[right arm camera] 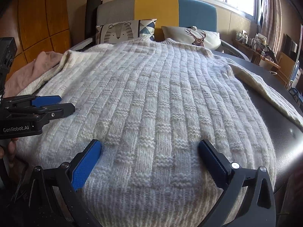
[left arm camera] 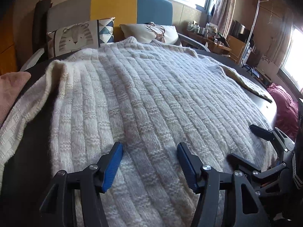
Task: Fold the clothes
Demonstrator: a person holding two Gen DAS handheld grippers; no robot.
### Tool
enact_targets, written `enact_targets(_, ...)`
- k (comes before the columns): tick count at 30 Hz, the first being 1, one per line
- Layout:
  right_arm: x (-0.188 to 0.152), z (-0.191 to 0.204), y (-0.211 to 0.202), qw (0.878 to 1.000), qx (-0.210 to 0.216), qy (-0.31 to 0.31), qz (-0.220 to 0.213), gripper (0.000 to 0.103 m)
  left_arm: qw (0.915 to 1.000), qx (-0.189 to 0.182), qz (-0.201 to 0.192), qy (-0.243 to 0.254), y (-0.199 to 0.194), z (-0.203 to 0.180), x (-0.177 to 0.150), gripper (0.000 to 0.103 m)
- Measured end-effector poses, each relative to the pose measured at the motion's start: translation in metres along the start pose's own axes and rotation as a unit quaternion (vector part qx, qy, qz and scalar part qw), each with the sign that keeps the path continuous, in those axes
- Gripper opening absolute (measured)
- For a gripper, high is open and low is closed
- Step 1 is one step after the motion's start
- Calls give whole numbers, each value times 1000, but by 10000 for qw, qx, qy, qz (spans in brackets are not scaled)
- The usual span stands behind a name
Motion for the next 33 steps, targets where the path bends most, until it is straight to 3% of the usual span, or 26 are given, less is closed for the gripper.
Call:
enact_targets(3, 0, 1, -2, 9998, -66, 24, 175, 103, 9998, -55, 191, 49, -4, -3, 12, 62)
enact_targets(9, 7, 0, 0, 9984, -75, 154, 534, 103, 9993, -342, -88, -135, -13, -5, 51, 62)
enact_targets(14, 5, 2, 1, 9989, -138, 125, 420, 103, 9975, -214, 469, -474, 25, 3, 32, 62)
enact_targets(18, 3, 3, -1, 9994, -139, 138, 276, 103, 9999, 53, 94, -112, 21, -4, 20, 63)
enact_targets(29, 1, 3, -1, 9996, -149, 146, 207, 103, 9993, 94, 283, -224, 19, -2, 21, 63)
enact_targets(33, 10, 2, -2, 9983, -196, 192, 519, 103, 9993, -96, 291, -227, 13, -8, 36, 63)
Point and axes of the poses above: each gripper's, at about its wrist camera, not at the fingertips, and y roughly the way its jaws point, z to its left, x to its top, the point moved 4 cm from there along y, roughly the way its jaws point, and after that the axes turned 7 degrees about y, right-handed, at the moved point
